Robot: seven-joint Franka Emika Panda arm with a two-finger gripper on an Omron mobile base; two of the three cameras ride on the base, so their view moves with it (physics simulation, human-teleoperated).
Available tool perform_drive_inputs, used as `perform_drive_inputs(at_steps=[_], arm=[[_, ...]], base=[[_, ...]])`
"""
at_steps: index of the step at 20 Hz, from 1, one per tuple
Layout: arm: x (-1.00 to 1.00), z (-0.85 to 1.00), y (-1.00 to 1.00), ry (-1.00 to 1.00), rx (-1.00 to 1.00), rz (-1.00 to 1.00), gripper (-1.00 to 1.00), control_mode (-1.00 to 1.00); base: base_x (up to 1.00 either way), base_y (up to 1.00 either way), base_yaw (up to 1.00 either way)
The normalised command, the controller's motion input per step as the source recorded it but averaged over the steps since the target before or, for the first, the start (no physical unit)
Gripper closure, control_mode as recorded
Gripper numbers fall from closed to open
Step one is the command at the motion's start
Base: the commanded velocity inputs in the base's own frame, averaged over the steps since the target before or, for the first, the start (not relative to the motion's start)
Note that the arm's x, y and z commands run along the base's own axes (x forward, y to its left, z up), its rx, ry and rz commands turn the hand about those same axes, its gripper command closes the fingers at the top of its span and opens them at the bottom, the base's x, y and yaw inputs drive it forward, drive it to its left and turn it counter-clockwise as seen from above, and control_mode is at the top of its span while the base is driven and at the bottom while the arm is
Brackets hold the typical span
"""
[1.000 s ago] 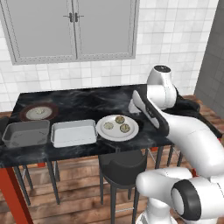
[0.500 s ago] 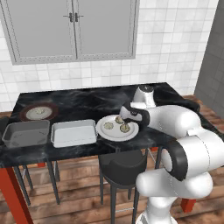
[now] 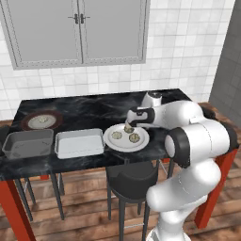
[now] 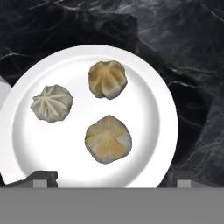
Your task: Place two dumplings into each of the tupperware containers and then place the containers in the fridge.
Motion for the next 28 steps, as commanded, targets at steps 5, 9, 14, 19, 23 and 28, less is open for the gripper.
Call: perform_drive_inputs(at_steps=[5, 9, 14, 19, 23, 28], arm=[[0.05, -0.17, 0.0, 0.07, 0.0, 0.0, -1.0, -1.0], [0.0, -0.28, 0.01, 0.17, 0.0, 0.0, -1.0, -1.0], [0.0, -0.12, 0.0, 0.06, 0.0, 0.0, -1.0, -1.0], [0.14, -0.1, 0.01, 0.0, 0.0, 0.0, -1.0, -1.0], [0.21, -0.27, 0.11, 0.04, 0.0, 0.0, -1.0, -1.0], [0.11, -0.12, 0.06, 0.05, 0.0, 0.0, -1.0, -1.0]], base=[[0.0, 0.0, 0.0], [0.0, 0.0, 0.0], [0.0, 0.0, 0.0], [0.0, 0.0, 0.0], [0.0, 0.0, 0.0], [0.0, 0.0, 0.0]])
